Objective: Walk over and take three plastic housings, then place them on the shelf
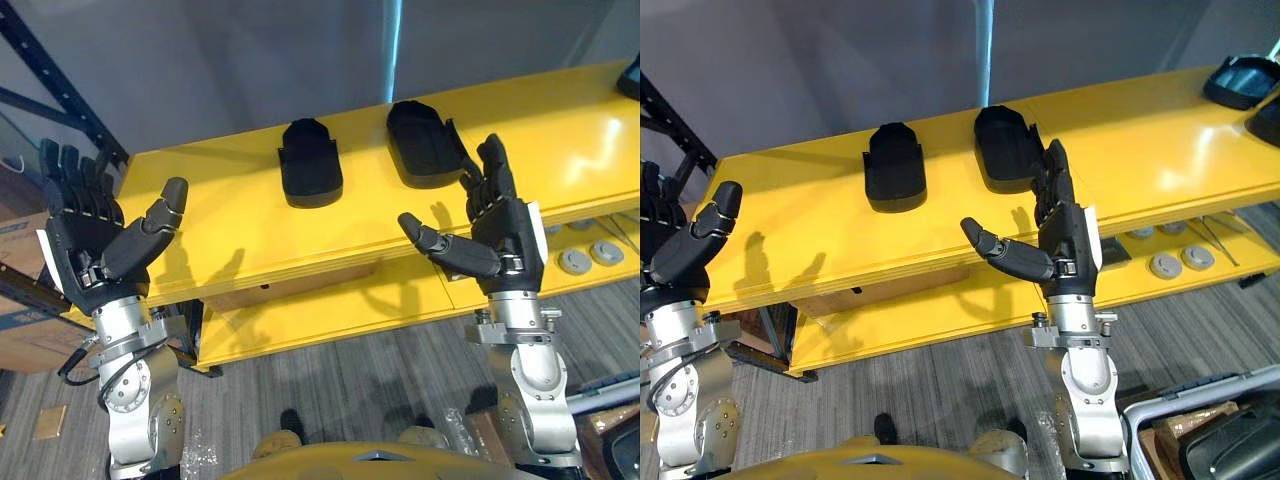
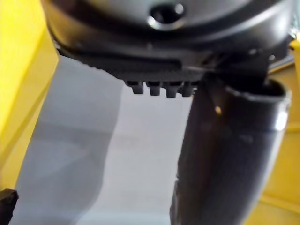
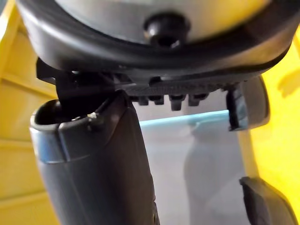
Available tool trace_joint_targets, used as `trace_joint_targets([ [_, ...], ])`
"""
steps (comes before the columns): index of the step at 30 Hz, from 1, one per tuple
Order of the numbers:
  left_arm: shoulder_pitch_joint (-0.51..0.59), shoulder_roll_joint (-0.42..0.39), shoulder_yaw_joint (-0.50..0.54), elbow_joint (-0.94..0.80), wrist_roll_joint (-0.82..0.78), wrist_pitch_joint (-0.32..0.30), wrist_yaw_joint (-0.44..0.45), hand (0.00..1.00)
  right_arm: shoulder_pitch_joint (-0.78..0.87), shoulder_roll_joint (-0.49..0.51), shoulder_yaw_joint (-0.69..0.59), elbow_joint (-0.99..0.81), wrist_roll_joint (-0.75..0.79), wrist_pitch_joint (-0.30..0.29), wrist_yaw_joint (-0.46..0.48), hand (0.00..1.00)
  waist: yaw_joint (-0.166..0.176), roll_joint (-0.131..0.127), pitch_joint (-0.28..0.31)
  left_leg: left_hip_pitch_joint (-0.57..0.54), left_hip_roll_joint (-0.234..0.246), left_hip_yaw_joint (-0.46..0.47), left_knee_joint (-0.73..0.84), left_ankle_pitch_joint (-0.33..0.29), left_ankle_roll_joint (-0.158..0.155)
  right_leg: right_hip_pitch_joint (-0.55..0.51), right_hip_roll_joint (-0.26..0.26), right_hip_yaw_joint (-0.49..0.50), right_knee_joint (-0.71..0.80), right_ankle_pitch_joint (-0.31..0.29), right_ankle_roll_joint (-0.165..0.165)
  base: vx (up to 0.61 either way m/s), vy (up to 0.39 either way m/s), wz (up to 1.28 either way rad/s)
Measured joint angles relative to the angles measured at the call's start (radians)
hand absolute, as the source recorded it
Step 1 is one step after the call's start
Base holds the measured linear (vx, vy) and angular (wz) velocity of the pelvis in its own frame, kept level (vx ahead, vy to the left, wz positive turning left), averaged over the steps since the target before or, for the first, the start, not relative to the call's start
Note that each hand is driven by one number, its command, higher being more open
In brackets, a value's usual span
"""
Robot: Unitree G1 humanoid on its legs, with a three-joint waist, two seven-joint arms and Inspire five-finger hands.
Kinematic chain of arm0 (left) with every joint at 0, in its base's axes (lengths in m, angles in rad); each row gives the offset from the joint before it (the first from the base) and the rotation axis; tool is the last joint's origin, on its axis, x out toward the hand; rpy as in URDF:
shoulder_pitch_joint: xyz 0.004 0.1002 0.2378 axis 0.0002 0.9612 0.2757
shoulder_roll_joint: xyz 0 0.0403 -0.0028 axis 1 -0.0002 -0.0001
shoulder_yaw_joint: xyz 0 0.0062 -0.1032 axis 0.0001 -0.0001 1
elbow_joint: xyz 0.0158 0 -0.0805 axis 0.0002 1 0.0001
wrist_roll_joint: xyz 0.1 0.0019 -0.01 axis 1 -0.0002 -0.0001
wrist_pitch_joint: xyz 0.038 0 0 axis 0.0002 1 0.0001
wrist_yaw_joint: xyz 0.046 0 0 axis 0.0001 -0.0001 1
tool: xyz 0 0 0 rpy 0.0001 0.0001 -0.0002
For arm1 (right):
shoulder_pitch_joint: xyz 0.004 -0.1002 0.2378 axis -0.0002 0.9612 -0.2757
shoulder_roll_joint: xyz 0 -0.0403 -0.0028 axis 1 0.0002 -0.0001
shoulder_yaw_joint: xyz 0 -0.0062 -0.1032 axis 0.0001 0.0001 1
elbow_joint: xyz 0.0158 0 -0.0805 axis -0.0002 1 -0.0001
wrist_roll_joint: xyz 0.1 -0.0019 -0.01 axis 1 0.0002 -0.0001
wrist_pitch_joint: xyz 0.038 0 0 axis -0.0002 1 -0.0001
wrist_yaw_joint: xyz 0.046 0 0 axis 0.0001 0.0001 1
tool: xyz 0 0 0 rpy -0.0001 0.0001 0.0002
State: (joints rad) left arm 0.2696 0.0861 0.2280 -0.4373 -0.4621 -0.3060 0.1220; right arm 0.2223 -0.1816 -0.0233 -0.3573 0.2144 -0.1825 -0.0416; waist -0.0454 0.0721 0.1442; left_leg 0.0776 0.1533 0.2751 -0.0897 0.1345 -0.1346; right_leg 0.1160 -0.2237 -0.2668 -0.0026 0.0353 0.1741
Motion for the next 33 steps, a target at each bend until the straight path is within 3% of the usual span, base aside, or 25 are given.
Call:
trace_joint_targets([
  [4, 0.020, 0.001, -0.059, 0.000, -0.012, 0.001, -0.102, 1.00, 0.013, 0.034, 0.001, 0.040, -0.001, 0.042, -0.067, 1.00, 0.007, -0.034, -0.019, 0.008, 0.000, 0.021, 0.000, 0.000, 0.002, -0.011, -0.001, 0.023, 0.002, 0.005, -0.004, 0.01, 0.009, -0.13],
  [7, 0.020, -0.001, -0.116, -0.002, -0.082, 0.001, -0.149, 1.00, 0.057, 0.042, -0.012, 0.039, -0.003, 0.041, -0.083, 1.00, 0.000, -0.040, -0.018, 0.035, 0.000, 0.063, 0.000, -0.009, 0.004, -0.017, -0.001, 0.066, 0.002, 0.006, -0.003, 0.01, 0.023, -0.46],
  [12, 0.020, -0.010, -0.241, -0.005, -0.160, 0.008, -0.177, 1.00, 0.177, 0.102, -0.137, 0.038, 0.030, 0.033, -0.117, 1.00, -0.065, -0.051, -0.024, 0.067, 0.007, 0.206, 0.000, -0.044, -0.013, -0.098, 0.017, 0.216, 0.007, 0.020, -0.001, 0.04, 0.036, -0.84],
  [18, -0.008, -0.007, -0.339, 0.019, -0.166, 0.012, -0.133, 1.00, 0.338, 0.114, -0.214, -0.037, 0.041, -0.042, -0.102, 1.00, -0.163, -0.069, -0.030, 0.155, 0.051, 0.415, 0.003, -0.081, -0.055, -0.134, 0.094, 0.391, -0.019, 0.059, -0.012, 0.10, -0.010, -0.98],
  [23, -0.085, -0.011, -0.417, 0.060, -0.163, 0.012, -0.071, 1.00, 0.352, 0.116, -0.207, -0.078, 0.069, -0.114, -0.030, 1.00, -0.198, -0.072, -0.032, 0.187, 0.105, 0.475, 0.005, -0.088, -0.082, -0.136, 0.157, 0.421, -0.028, 0.061, -0.017, 0.06, -0.045, -0.34],
  [24, -0.097, -0.011, -0.425, 0.061, -0.159, 0.013, -0.058, 1.00, 0.342, 0.116, -0.190, -0.081, 0.069, -0.120, -0.015, 1.00, -0.198, -0.073, -0.032, 0.172, 0.122, 0.463, 0.033, -0.097, -0.084, -0.137, 0.164, 0.412, -0.029, 0.061, -0.018, 0.04, -0.057, 0.11],
  [27, -0.116, -0.010, -0.406, 0.063, -0.151, 0.019, -0.020, 1.00, 0.261, 0.090, -0.150, -0.079, 0.068, -0.121, -0.007, 1.00, -0.150, -0.063, -0.028, 0.069, 0.134, 0.226, 0.192, -0.235, 0.019, -0.170, 0.175, 0.449, -0.021, 0.072, -0.047, 0.00, 0.009, -0.37],
  [28, -0.098, -0.008, -0.362, 0.062, -0.143, 0.027, 0.009, 1.00, 0.144, 0.030, -0.104, -0.047, 0.066, -0.121, -0.010, 1.00, -0.091, -0.035, -0.009, 0.022, 0.090, -0.029, 0.301, -0.376, 0.057, -0.182, 0.191, 0.518, -0.019, 0.074, -0.054, -0.05, 0.104, -0.97],
  [29, -0.091, -0.007, -0.353, 0.062, -0.143, 0.029, 0.012, 1.00, 0.123, 0.018, -0.093, -0.035, 0.066, -0.120, -0.011, 1.00, -0.082, -0.032, -0.007, 0.018, 0.079, -0.070, 0.317, -0.391, 0.064, -0.183, 0.192, 0.529, -0.018, 0.072, -0.057, -0.06, 0.179, -1.32],
  [30, -0.054, -0.008, -0.318, 0.056, -0.141, 0.030, 0.017, 1.00, 0.056, -0.018, -0.050, 0.013, 0.065, -0.112, -0.015, 1.00, -0.047, -0.016, -0.004, 0.015, 0.051, -0.197, 0.359, -0.438, 0.075, -0.187, 0.205, 0.571, -0.013, 0.077, -0.050, -0.03, 0.122, -0.86],
  [32, -0.006, -0.007, -0.275, 0.050, -0.124, 0.030, 0.007, 1.00, 0.014, -0.044, -0.012, 0.039, 0.060, -0.092, -0.033, 1.00, -0.018, 0.008, -0.005, 0.000, 0.031, -0.257, 0.399, -0.489, 0.044, -0.198, 0.209, 0.600, -0.013, 0.090, -0.030, -0.07, 0.263, -0.63],
  [33, 0.011, -0.008, -0.250, 0.042, -0.125, 0.029, -0.005, 1.00, 0.018, -0.042, 0.009, 0.039, 0.034, -0.079, -0.054, 1.00, -0.009, 0.001, -0.001, -0.021, 0.009, -0.257, 0.417, -0.492, 0.047, -0.208, 0.188, 0.601, -0.013, 0.093, -0.024, -0.06, 0.261, -0.11],
])
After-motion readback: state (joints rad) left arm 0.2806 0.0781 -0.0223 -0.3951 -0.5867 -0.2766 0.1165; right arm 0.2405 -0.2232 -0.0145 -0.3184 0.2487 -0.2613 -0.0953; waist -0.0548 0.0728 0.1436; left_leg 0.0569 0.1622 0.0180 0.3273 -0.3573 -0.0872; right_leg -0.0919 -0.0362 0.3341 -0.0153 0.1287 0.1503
